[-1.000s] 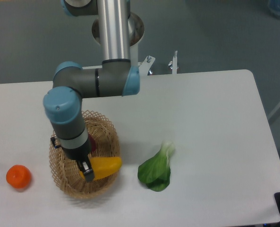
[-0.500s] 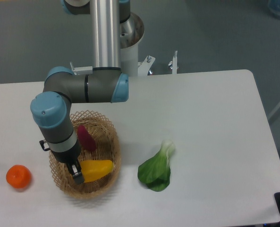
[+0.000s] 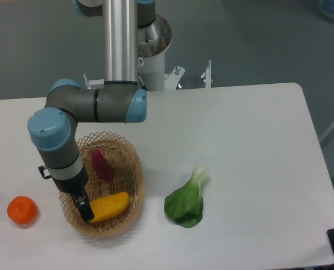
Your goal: Place the mango in the basket
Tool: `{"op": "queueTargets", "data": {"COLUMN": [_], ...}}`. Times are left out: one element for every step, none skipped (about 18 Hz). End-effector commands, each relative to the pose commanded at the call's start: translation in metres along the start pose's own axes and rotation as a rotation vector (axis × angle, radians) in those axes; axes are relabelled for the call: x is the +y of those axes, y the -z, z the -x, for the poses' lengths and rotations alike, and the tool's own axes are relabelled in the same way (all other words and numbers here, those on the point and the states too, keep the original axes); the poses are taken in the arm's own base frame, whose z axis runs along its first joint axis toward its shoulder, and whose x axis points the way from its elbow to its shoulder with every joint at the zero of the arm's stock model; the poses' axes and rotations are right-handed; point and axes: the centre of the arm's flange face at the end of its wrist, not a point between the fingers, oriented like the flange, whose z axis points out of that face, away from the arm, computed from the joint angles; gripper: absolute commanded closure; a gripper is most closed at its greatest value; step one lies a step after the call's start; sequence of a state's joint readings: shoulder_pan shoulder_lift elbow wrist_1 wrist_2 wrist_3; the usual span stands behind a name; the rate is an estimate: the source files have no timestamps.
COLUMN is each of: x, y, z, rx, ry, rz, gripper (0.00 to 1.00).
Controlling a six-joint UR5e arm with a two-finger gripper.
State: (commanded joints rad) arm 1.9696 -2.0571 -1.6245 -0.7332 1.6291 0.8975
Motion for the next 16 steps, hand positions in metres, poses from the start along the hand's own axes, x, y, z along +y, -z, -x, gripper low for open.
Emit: {"op": "queueTargets", "data": {"x": [0.006, 0.020, 0.033, 0.047, 0.065, 0.078, 0.095, 0.111, 0.127, 0.141, 0.154, 0.166, 0.182, 0.199, 0.212, 0.226], "y": [0.006, 0.016, 0.021, 0.024, 0.028, 0.029, 0.029, 0.026, 0.026, 0.026, 0.026, 0.025, 0.022, 0.019, 0.019, 0.020], "z": [0.007, 0.023, 0.035, 0.044, 0.055, 0.062, 0.072, 0.082, 0.094, 0.105, 0.115, 0.125, 0.135, 0.144, 0.153, 0.160], "rx": [-0.011, -0.027, -0.037, -0.042, -0.046, -0.050, -0.050, -0.049, -0.054, -0.057, -0.057, -0.061, -0.059, -0.058, -0.060, -0.062], "ry": [0.018, 0.050, 0.073, 0.094, 0.114, 0.134, 0.161, 0.187, 0.210, 0.214, 0.200, 0.184, 0.185, 0.201, 0.215, 0.220], "rz": [0.000, -0.001, 0.002, 0.007, 0.016, 0.023, 0.034, 0.044, 0.052, 0.059, 0.064, 0.071, 0.079, 0.088, 0.093, 0.101], "gripper": [0.00, 0.00, 0.00, 0.00, 0.00, 0.00, 0.00, 0.00, 0.00, 0.00, 0.00, 0.00, 0.00, 0.00, 0.00, 0.00]}}
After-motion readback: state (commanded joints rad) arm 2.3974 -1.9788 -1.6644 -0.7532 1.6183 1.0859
